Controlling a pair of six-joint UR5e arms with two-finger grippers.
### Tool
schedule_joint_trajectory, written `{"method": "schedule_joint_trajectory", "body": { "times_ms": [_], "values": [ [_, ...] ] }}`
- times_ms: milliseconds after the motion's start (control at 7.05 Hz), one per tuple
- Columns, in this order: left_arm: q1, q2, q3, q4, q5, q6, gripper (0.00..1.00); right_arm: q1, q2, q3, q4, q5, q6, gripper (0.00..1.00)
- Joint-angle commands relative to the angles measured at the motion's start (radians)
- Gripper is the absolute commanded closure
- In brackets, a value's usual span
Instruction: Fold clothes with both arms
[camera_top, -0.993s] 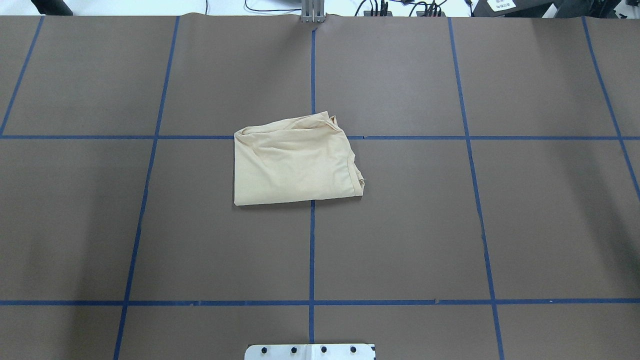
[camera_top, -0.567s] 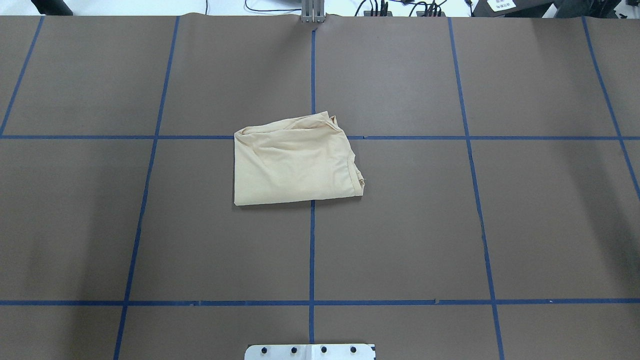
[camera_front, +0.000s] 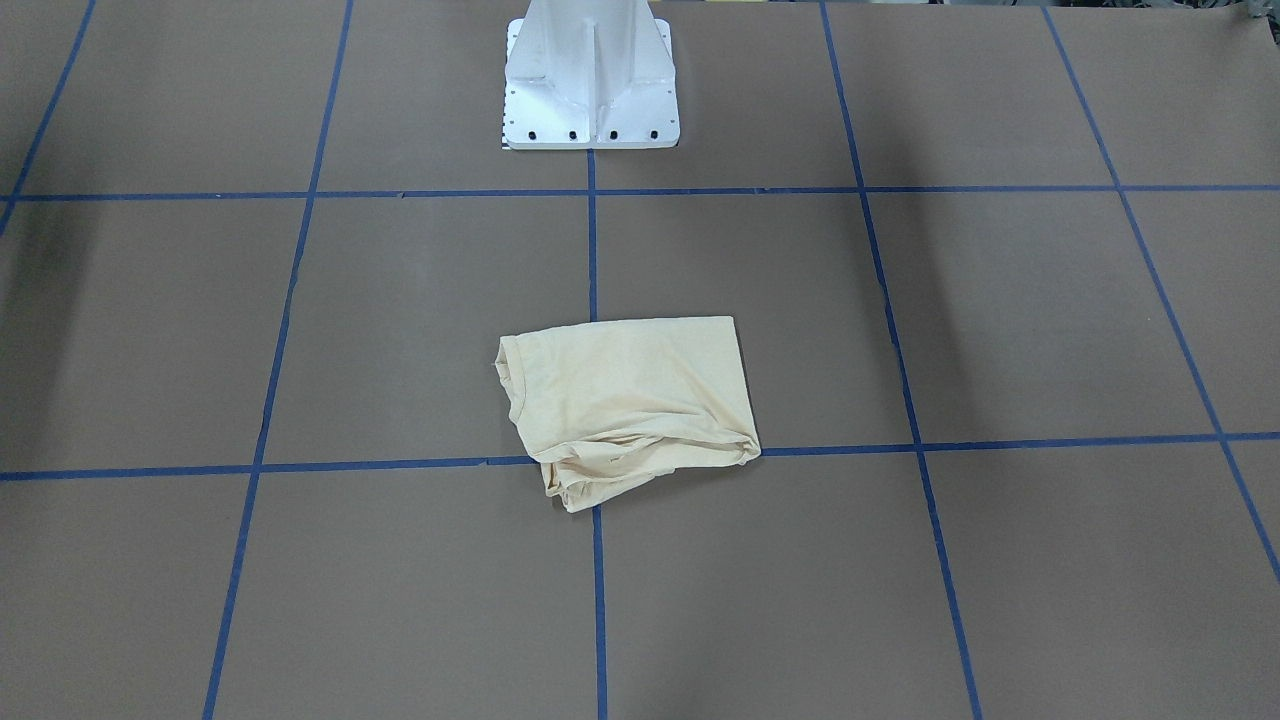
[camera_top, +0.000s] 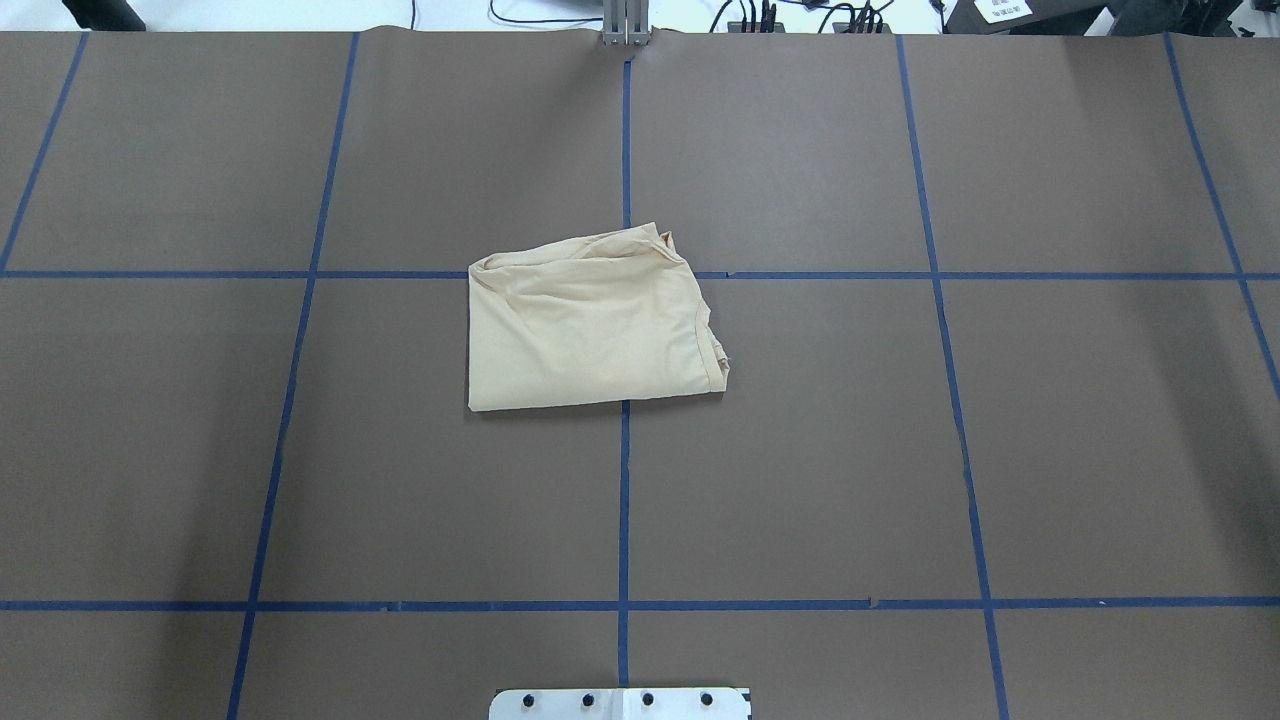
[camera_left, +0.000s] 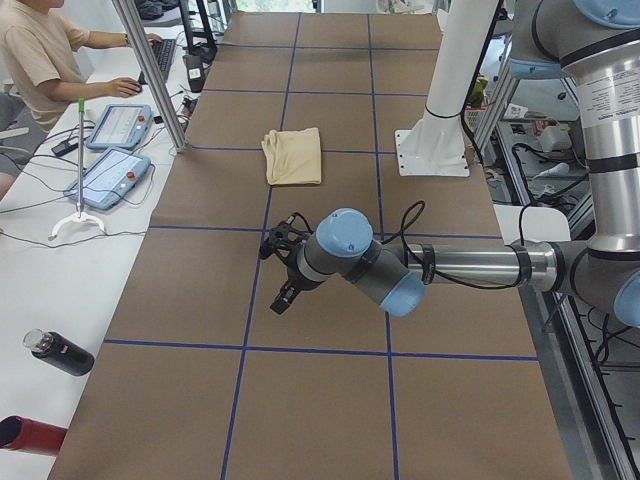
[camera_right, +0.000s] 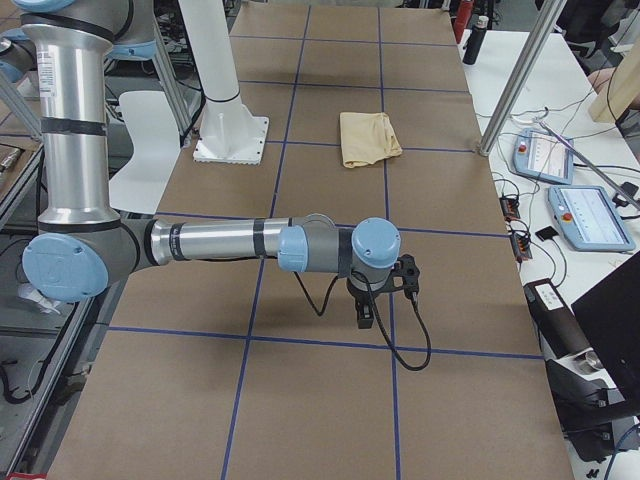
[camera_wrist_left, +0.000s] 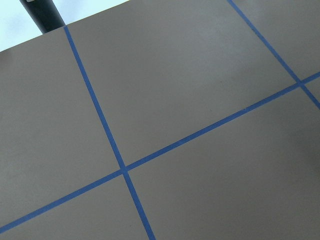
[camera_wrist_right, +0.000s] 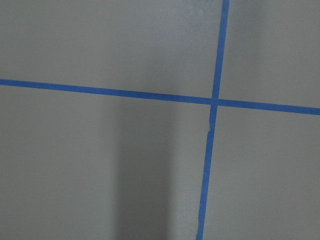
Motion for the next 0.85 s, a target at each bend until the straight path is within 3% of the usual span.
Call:
{"method": "schedule_joint_trajectory", "body": {
  "times_ms": [0,709],
  "values": [
    [0.004,0.000,-0.009,-0.002,-0.005,0.001,0.01,0.001,0.000,-0.002,0.000,-0.003,0.003,0.00],
    [0.004,0.002,-0.023,-0.010,-0.011,0.001,0.01,0.001,0.015,0.005,0.000,0.009,0.003,0.00]
  ]
}}
